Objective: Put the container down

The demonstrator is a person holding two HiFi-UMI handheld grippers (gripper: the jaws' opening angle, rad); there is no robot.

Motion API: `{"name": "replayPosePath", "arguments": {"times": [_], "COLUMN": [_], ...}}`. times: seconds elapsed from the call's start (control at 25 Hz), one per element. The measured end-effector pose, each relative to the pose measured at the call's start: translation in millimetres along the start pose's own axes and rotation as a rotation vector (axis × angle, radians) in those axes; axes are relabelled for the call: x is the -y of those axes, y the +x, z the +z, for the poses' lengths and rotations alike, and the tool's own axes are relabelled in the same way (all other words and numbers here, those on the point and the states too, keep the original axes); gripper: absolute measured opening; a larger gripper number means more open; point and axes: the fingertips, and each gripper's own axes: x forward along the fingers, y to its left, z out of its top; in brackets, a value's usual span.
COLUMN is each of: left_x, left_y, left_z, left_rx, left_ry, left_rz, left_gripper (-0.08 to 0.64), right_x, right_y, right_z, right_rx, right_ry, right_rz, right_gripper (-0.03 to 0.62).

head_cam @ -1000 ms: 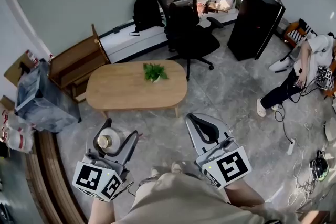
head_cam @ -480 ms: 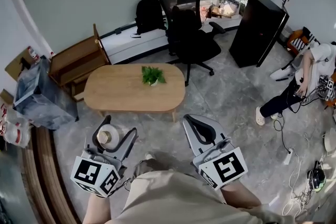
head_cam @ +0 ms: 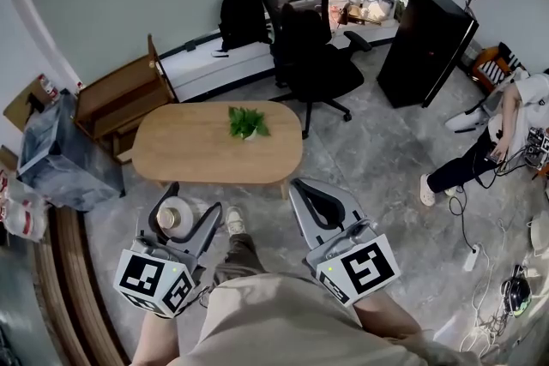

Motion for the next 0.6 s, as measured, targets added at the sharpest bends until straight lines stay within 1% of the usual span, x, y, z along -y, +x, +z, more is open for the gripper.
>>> {"name": "replayPosePath", "arguments": {"times": [0.24,0.4,0.6], "left_x": [-27,-60,-106], "left_y": [32,57,95], "left_z": [0,-2,-1], "left_rx": [-0.004,-0.010,-0.041], "left_ry": [-0.009,-0.015,-0.029], "left_rz": [-0.003,0.000,-0.004], "left_gripper": [0.334,0.334,0.334], "right_x": [17,29,50], "right_y": [42,82,139], "right_z": [-19,-33,-47], "right_rx": [-0.032,-0.054,-0.101], "right_ry": [0.021,0.025,0.041], "right_rz": [0.020,0.022,0.014], "right_gripper": [-0.005,-0.005,-0.005]}}
